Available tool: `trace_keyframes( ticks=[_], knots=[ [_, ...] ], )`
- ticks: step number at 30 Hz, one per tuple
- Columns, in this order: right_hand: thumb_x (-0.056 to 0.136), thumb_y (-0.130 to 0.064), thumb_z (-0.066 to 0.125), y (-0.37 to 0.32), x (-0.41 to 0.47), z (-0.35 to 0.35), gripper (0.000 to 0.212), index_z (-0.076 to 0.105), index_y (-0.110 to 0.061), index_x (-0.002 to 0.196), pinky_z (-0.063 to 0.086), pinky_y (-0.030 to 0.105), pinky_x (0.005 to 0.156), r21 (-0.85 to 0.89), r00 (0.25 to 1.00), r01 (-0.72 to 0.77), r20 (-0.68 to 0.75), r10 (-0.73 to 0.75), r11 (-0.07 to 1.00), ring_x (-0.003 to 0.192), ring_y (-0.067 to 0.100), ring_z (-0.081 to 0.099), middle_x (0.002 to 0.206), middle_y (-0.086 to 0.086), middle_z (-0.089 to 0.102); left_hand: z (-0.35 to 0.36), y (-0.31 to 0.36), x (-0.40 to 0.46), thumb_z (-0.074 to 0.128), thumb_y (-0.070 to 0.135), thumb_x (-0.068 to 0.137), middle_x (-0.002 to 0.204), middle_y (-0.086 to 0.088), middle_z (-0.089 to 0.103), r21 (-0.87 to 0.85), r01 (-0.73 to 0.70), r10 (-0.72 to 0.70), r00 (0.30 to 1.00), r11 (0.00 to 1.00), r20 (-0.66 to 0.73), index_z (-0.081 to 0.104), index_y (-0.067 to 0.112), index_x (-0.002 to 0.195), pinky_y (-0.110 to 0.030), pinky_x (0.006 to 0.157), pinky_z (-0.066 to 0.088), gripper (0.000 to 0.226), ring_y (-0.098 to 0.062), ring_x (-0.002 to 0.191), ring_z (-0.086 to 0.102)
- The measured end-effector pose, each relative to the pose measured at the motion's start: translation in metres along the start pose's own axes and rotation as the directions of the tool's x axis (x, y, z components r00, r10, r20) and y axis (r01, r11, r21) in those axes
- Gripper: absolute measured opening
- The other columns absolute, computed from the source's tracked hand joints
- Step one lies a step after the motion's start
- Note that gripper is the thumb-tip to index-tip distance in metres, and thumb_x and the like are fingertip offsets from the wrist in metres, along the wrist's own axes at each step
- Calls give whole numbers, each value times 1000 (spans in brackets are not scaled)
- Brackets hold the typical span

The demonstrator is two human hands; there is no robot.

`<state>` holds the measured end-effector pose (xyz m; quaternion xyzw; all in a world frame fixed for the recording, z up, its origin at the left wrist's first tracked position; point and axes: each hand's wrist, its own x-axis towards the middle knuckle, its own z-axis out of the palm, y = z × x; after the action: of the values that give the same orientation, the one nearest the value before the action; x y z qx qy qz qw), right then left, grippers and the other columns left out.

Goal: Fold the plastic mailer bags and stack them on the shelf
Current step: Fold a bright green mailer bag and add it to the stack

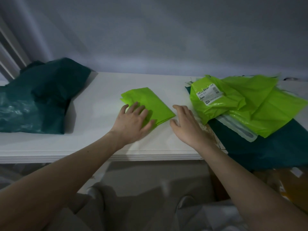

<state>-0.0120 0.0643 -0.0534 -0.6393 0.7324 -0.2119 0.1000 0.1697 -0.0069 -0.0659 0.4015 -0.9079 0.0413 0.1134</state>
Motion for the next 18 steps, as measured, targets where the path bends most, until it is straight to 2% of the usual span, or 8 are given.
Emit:
trace_keyframes(
  ticks=[4, 8, 10, 13, 16, 18],
  knots=[
    [96, -18, 43, -12, 15, 9, 55, 24, -11, 147, 19, 31, 113, -7, 994, 78, 79, -77, 997, 142, 22, 19, 155, 6, 22, -3, -12, -1, 28, 54, 87, 86, -14, 59, 4, 50, -50, 998, 999, -25, 57, 6, 92, -37, 68, 49, 57, -33, 79, 62],
    [96, -24, 44, -36, 31, 23, 53, 30, -14, 146, 20, 31, 114, -39, 980, 185, 85, -182, 982, 141, 24, 24, 154, 6, 25, -4, -31, -5, 20, 56, 87, 92, -13, 54, 51, 72, -74, 997, 996, 21, 61, 10, 103, -38, 71, 48, 63, -32, 78, 61],
    [96, -30, 45, -50, 39, 33, 50, 36, -15, 143, 24, 33, 111, -73, 972, 223, 93, -216, 972, 137, 25, 29, 151, 7, 31, -5, -41, -7, 17, 54, 87, 96, -13, 54, 61, 95, -98, 994, 994, 44, 62, 11, 105, -38, 75, 47, 64, -31, 83, 62],
    [95, -35, 45, -72, 50, 47, 48, 42, -16, 139, 31, 36, 108, -104, 965, 239, 134, -225, 965, 131, 26, 33, 147, 6, 35, -7, -57, -11, 11, 53, 82, 109, -14, 54, 49, 141, -144, 987, 989, 70, 59, 10, 112, -42, 88, 42, 71, -31, 101, 58],
    [95, -36, 45, -92, 62, 60, 49, 42, -15, 139, 33, 38, 107, -123, 955, 262, 173, -240, 957, 131, 26, 34, 146, 5, 36, -14, -74, -17, 3, 53, 79, 129, -9, 47, 96, 188, -197, 976, 977, 91, 49, 14, 127, -45, 104, 29, 78, -26, 126, 42],
    [94, -37, 45, -104, 68, 69, 50, 40, -17, 140, 34, 38, 106, -146, 952, 276, 176, -249, 950, 132, 24, 33, 146, 3, 35, -16, -88, -20, 15, 50, 91, 142, -5, 37, 154, 218, -238, 963, 964, 127, 39, 17, 136, -44, 111, 18, 61, -20, 138, 26]
  ],
)
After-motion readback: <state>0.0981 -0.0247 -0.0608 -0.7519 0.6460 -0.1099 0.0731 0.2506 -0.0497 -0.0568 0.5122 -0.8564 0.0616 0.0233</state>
